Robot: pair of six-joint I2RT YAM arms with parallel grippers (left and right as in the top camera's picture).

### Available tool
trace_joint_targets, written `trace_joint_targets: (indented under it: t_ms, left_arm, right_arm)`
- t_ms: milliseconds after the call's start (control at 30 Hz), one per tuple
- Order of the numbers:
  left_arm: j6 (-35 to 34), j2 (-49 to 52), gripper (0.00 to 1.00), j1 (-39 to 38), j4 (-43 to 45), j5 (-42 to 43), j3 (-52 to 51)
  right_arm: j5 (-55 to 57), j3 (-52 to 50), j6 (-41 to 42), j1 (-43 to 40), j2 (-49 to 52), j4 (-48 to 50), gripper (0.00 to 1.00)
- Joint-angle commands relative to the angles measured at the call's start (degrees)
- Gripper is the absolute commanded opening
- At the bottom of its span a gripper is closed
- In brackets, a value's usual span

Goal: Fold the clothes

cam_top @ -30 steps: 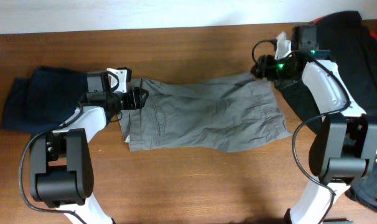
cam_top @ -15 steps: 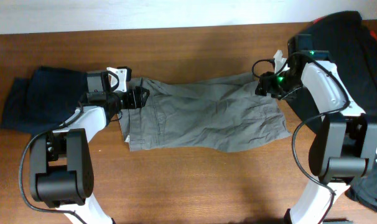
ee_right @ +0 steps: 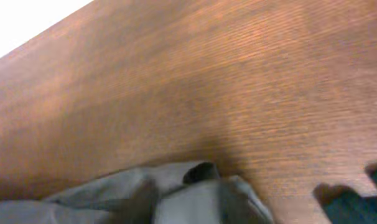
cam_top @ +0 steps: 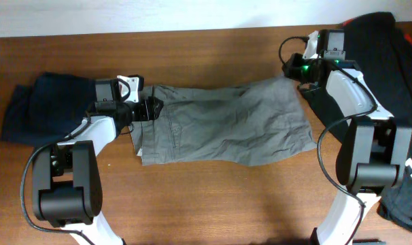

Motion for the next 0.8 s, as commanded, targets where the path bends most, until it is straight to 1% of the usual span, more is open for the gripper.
trace_joint_targets:
  t_ms: [0, 33, 67, 167, 233, 333, 400, 533, 600, 767]
  left_arm:
    - [0.5, -1.3, 0.81, -0.1, -1.1, 0.2, 0.2]
    - [0.5, -1.3, 0.85, -0.1, -0.9, 0.2, 0.2]
    - [0.5, -1.3, 0.99, -0.1, -0.6, 0.2, 0.2]
    - [0.5, -1.5, 0.99, 0.0, 1.2, 0.6, 0.6]
    - [0.5, -2.0, 0.99, 0.0, 1.8, 0.6, 2.5]
    - [0.5, -2.2, 0.99, 0.0, 1.9, 1.0, 4.5]
    - [0.5, -2.1, 0.99, 0.0, 1.9, -0.3, 4.5]
    - [0.5, -1.8, 0.99, -0.2, 1.8, -2.5, 4.5]
    - [0.5, -1.6, 0.99, -0.2, 1.8, -2.7, 4.5]
    - [0.5, 0.9, 0.99, -0.2, 2.1, -4.2, 4.5]
  right_arm:
    - [-0.1, 0.4, 4.7, -0.4, 0.0, -5.5, 0.57]
    - [-1.0, 0.4, 2.8, -0.4, 0.0, -8.5, 0.57]
    - [-1.4, 0.4, 1.1, -0.5, -0.2, -11.0, 0.57]
    - [-1.3, 0.4, -1.9, -0.5, -1.2, -16.5, 0.57]
    - [-0.6, 0.4, -4.0, -0.6, -3.9, -18.5, 0.57]
    - [-0.3, 0.4, -4.1, -0.5, -8.7, -19.3, 0.57]
    - [-0.3, 0.4, -5.8, 0.1, -10.9, -23.5, 0.57]
    - [0.5, 0.1, -10.2, 2.0, -10.4, -31.0, 0.57]
    - [1.0, -0.5, -11.5, 3.1, -10.1, -32.9, 0.57]
    - [2.2, -1.7, -11.6, 5.9, -9.7, -35.6, 0.57]
